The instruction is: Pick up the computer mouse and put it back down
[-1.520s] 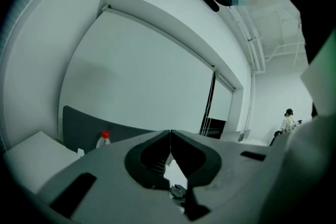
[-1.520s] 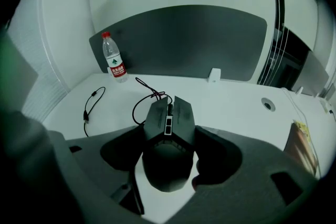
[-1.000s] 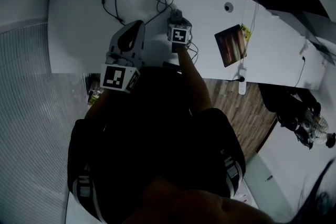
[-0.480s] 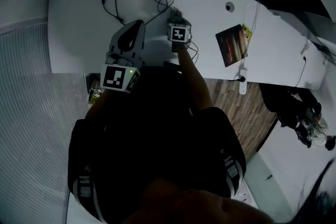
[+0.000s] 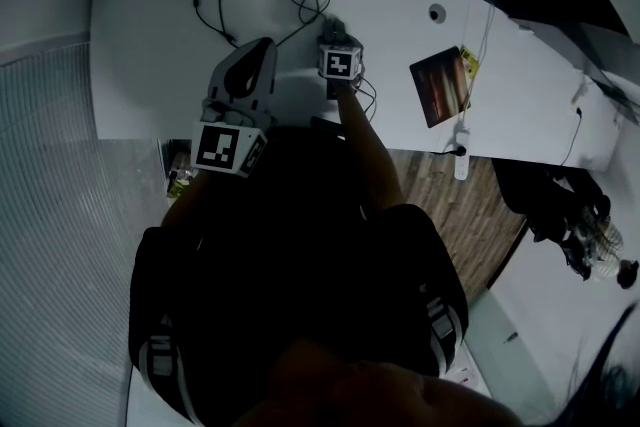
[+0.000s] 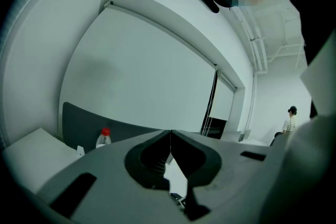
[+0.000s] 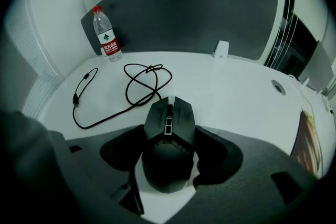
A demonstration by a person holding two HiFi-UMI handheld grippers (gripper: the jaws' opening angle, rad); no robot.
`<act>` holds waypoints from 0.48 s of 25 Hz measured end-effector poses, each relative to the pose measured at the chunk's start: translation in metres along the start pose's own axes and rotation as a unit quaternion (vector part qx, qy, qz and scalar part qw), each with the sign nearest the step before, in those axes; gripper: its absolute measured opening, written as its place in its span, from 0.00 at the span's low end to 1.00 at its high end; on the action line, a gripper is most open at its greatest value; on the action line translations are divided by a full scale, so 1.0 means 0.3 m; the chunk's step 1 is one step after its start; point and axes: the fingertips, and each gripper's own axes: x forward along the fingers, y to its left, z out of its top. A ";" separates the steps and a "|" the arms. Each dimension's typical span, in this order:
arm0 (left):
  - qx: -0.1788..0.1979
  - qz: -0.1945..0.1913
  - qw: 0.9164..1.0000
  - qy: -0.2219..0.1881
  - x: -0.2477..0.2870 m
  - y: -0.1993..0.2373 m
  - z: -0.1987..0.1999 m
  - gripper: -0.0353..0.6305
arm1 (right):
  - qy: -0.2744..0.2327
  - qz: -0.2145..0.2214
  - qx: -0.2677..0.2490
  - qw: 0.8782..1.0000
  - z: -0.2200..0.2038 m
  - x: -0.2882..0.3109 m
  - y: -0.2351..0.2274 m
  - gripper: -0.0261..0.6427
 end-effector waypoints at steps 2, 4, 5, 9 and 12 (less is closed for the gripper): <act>0.000 -0.001 1.000 -0.001 0.002 -0.003 -0.001 0.06 | 0.000 0.002 -0.001 1.000 0.000 0.003 0.001 0.47; -0.001 -0.001 1.000 0.000 0.003 -0.002 -0.002 0.06 | 0.004 0.004 -0.002 1.000 -0.001 0.005 0.002 0.47; -0.001 -0.001 1.000 0.000 0.003 -0.002 -0.002 0.06 | 0.007 0.003 -0.003 1.000 -0.005 0.007 0.001 0.47; -0.003 -0.002 1.000 0.000 0.005 -0.003 -0.005 0.06 | 0.009 0.005 -0.006 1.000 -0.008 0.014 -0.003 0.48; -0.004 -0.002 1.000 0.000 0.008 -0.001 -0.005 0.06 | 0.017 0.005 -0.008 1.000 -0.017 0.021 -0.008 0.48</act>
